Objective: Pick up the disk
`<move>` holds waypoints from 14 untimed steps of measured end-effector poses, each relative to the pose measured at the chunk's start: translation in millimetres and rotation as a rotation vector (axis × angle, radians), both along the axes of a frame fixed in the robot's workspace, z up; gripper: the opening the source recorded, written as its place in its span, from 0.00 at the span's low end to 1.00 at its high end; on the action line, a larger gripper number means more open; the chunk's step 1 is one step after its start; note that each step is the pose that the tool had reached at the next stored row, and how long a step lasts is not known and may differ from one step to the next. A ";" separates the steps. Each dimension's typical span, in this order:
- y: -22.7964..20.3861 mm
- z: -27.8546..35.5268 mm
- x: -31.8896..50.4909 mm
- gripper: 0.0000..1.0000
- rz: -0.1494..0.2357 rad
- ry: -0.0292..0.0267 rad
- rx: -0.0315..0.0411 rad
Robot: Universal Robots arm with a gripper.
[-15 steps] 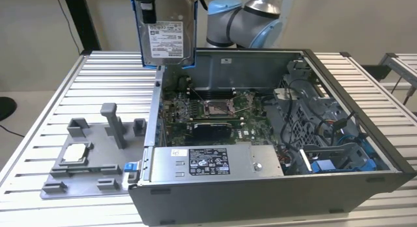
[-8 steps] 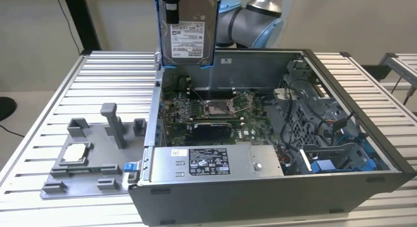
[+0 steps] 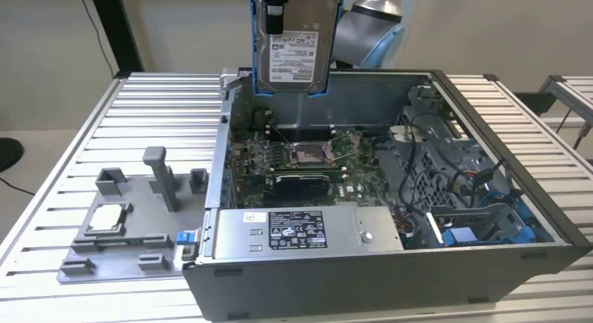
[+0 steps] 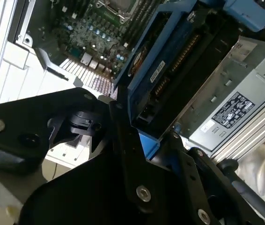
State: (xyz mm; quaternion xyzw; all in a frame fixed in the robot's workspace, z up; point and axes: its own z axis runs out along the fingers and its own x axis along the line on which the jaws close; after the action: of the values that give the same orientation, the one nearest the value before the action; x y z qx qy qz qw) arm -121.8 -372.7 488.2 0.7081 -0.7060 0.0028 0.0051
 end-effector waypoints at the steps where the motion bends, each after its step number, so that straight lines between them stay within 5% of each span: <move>1: 0.0 0.0 4.6 0.00 0.000 0.0006 0.0000; 14: 0.0 0.0 63.4 0.00 0.000 0.0078 0.0001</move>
State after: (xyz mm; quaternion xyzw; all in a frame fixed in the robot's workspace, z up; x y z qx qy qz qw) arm -58.4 -372.8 488.2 0.7081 -0.7060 0.0000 0.0079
